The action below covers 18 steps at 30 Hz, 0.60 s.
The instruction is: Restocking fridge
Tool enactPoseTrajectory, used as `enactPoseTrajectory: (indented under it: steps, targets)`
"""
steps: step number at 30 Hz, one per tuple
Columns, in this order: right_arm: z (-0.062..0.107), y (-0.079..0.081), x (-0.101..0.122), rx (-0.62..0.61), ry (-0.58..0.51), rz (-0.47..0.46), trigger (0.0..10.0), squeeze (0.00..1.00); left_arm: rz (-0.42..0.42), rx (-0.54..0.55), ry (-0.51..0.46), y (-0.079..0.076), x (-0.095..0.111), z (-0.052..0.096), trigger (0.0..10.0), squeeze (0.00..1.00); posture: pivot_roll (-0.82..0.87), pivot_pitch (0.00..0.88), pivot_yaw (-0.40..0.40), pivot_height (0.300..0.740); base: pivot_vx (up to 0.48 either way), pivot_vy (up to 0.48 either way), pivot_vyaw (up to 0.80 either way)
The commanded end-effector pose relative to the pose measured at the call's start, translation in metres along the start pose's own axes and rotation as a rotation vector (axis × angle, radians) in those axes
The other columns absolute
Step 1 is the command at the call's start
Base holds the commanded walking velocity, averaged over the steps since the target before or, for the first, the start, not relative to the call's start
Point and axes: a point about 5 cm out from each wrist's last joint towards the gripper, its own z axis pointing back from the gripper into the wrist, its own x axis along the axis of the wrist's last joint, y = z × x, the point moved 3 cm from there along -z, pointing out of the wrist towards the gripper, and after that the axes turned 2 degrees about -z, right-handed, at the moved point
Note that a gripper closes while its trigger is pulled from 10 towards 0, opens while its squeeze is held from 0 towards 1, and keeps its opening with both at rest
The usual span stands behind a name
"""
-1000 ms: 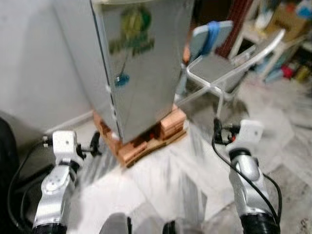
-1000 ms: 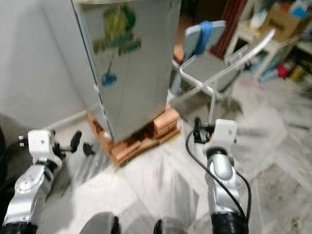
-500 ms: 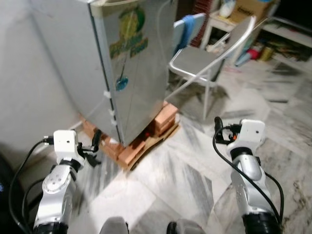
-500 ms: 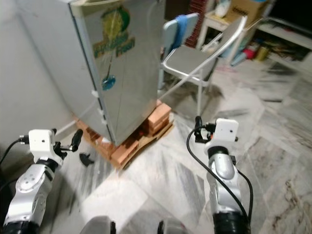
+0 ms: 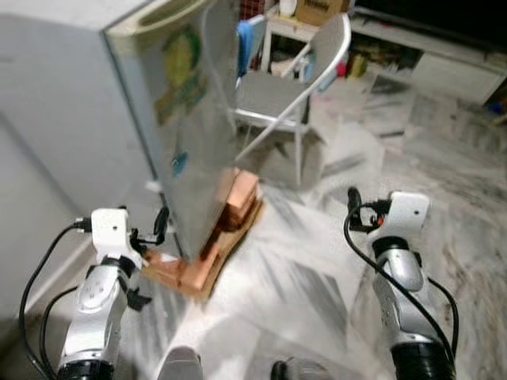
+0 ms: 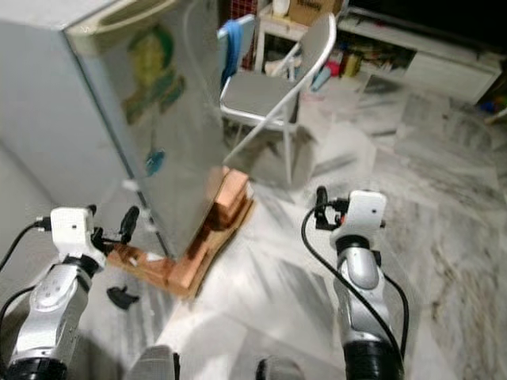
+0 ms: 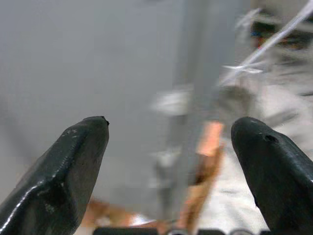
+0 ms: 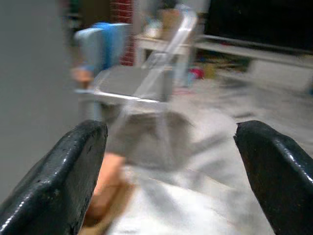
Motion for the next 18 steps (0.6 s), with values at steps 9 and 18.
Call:
enactPoseTrajectory:
  steps: [9, 18]
  targets:
    - [0.0009, -0.0077, 0.0017, -0.015, 0.000, 0.022, 10.0, 0.00, -0.007, -0.002, -0.018, -0.0018, 0.0033, -0.0003, 10.0, 0.00, 0.07, 0.089, -0.054, 0.740, 0.000, 0.036, -0.07]
    - [0.0008, -0.0061, 0.0013, -0.010, 0.005, 0.027, 10.0, 0.00, 0.002, -0.062, -0.026, -0.0084, 0.0067, -0.0045, 10.0, 0.00, 0.07, 0.095, -0.057, 0.740, 0.000, 0.000, -0.80]
